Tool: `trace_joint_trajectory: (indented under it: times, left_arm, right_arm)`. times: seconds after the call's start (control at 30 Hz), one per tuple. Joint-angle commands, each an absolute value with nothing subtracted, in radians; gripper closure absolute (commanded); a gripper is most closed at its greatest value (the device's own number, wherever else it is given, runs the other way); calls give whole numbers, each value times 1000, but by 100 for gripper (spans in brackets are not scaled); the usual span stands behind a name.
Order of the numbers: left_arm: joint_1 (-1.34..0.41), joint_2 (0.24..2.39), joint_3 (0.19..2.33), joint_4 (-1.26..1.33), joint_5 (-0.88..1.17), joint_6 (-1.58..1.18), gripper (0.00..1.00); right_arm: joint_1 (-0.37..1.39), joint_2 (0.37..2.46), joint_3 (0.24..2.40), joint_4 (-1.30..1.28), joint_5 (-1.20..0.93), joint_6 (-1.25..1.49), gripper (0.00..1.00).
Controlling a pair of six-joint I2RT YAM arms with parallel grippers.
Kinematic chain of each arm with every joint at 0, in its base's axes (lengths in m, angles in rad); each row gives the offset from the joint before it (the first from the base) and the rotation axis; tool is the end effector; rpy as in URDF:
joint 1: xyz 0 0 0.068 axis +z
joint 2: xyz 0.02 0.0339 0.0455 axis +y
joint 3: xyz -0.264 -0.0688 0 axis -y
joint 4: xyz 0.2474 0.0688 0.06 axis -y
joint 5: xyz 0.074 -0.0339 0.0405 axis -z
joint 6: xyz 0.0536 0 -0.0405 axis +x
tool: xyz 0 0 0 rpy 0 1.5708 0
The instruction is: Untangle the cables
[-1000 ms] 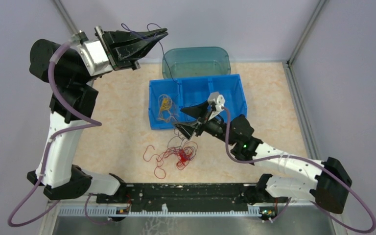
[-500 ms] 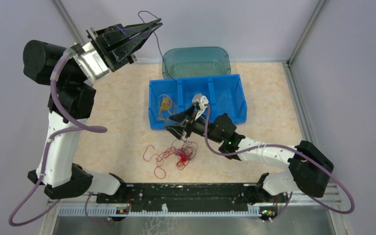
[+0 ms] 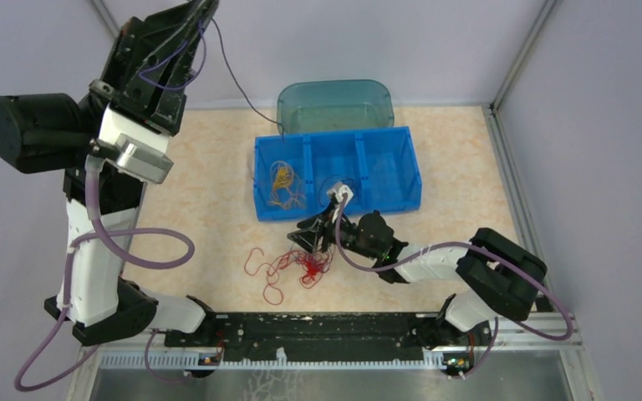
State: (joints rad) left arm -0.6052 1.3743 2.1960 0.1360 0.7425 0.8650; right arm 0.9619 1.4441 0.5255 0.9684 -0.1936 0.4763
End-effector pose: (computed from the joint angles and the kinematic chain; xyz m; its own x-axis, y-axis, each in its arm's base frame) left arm 0.1096 -0.1199 0.6873 0.9988 -0.0091 0.0476 -0.0325 0.6036 0.7966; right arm 0.1694 0.2609 0.2215 -0.3942 0.2214 -0.8920 -0.8261 0.3400 0.4494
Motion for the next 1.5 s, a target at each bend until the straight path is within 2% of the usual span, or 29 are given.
trace_joint_trajectory:
  times: [0.0,0.23,0.33,0.5,0.67,0.87,1.0,1.13,1.47]
  left_arm:
    - [-609,1376,2250,230,741,1064,100]
    - [-609,1387,2294,235,746,1139,100]
    - [-609,1372,2267,173,752,1131,100]
    - [-610,1306,2097,67,753,1070,100]
    - [-609,1251,1894,16,771,1013,100]
    - [-609,1246,1737,-34,757,929,100]
    - [-609,1256,1626,25,752,888,100]
    - [-609,1285,1531,122,726,884,100]
    - [-609,1444,1483,272,581,886,100]
  right_arm:
    - [973,1472,463,1107,-132,520,48]
    - [973,1521,373,1211,-45,577,50]
    - [973,1478,359,1219,-42,579,44]
    - [973,1284,408,1028,0,487,32]
    - [969,1089,486,800,102,370,27]
    - [958,940,540,636,233,271,27]
    - [942,883,554,585,342,207,27]
    - [892,891,569,540,474,227,27]
    - [860,960,554,476,681,245,28]
